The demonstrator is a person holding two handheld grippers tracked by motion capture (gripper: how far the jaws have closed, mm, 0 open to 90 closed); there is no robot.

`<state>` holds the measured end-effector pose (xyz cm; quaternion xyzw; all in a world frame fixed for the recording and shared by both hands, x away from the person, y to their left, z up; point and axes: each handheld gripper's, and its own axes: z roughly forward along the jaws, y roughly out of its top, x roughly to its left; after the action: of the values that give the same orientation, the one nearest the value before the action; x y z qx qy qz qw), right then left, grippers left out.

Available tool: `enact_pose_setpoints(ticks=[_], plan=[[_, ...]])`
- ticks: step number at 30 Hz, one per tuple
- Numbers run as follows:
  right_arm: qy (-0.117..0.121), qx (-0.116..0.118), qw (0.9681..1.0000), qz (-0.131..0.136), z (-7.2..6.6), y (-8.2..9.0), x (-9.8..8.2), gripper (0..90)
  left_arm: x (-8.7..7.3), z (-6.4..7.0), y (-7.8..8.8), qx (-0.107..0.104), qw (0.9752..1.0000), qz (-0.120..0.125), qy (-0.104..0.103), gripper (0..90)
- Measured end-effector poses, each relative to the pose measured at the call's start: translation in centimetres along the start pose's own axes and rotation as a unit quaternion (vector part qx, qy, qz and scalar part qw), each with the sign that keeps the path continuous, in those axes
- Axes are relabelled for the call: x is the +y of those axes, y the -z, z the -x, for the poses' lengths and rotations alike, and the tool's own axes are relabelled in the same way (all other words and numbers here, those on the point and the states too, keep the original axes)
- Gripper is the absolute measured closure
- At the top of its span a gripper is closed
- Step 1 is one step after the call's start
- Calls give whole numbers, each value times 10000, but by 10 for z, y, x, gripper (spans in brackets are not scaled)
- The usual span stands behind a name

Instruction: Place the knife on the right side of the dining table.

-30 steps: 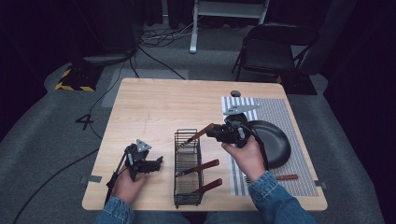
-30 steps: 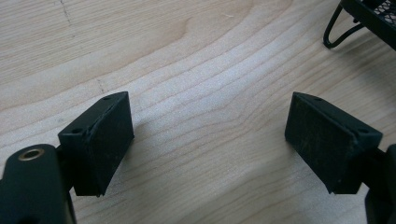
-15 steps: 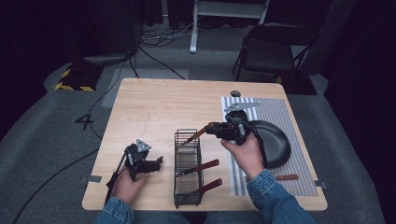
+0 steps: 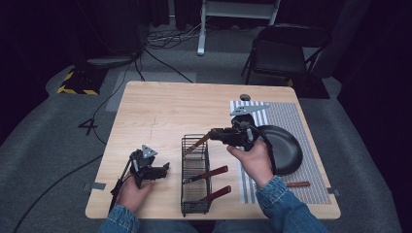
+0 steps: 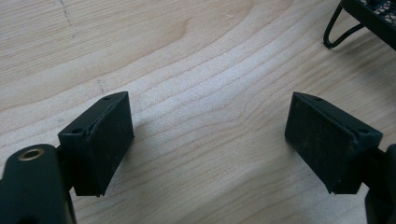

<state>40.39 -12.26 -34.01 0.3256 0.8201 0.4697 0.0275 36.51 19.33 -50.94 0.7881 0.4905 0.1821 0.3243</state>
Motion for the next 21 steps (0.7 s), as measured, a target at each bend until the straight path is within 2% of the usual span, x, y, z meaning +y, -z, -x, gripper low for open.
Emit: enact_pose_setpoints(ticks=[8,16,21], plan=[[47,0,10000,49,-1,6,7,800,0,0,0,-3,10000,2,-5,156],[78,-34,9999,131,-4,24,21,802,1,0,-1,2,10000,6,-4,156],[34,35,9999,146,-3,36,30,802,1,0,-1,6,10000,11,6,157]])
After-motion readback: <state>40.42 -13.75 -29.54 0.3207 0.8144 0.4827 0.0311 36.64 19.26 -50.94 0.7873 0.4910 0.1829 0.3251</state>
